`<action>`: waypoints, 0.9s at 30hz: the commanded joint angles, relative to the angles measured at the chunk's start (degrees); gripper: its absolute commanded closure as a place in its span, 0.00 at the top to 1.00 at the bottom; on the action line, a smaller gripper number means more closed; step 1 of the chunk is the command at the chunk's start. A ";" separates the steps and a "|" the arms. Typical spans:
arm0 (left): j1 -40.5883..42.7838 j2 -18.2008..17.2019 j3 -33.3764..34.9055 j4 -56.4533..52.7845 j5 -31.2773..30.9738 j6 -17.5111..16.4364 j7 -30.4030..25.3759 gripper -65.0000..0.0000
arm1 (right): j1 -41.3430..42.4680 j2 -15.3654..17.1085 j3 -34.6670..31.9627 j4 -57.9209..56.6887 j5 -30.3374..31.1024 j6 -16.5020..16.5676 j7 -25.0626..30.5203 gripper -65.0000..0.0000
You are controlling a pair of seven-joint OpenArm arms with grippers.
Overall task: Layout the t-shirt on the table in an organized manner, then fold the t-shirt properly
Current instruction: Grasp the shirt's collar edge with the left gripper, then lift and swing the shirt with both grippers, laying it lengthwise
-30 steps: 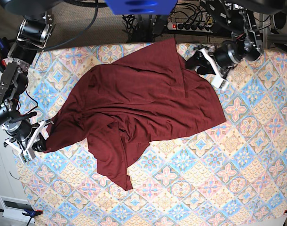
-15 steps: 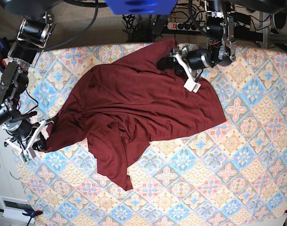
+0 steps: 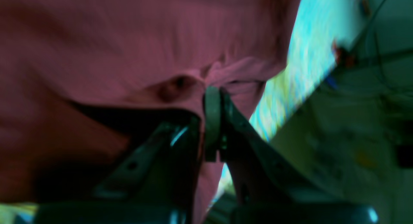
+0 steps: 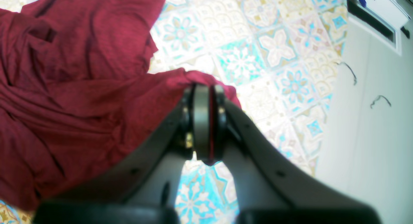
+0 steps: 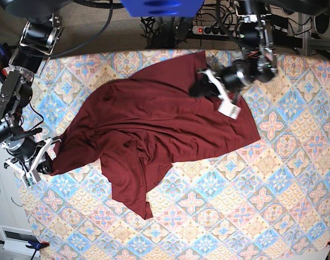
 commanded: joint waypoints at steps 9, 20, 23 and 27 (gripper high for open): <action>-2.96 -8.64 -20.80 9.28 -11.57 -1.95 0.16 0.00 | 1.44 1.07 0.52 4.38 0.97 -0.05 1.70 0.01; -22.03 -17.96 -30.73 -7.51 -10.25 -1.77 0.34 0.00 | 10.06 -2.19 -3.61 -2.47 0.71 -0.05 1.88 0.01; -29.33 -19.98 -30.73 -16.04 -7.97 -1.77 0.34 0.00 | 13.84 -2.36 -5.98 -6.69 0.71 -0.05 1.97 0.01; -37.86 -21.39 -30.38 -24.57 -4.36 -1.77 -2.21 0.00 | 18.41 -5.62 -6.86 -12.76 0.71 -0.05 4.43 0.01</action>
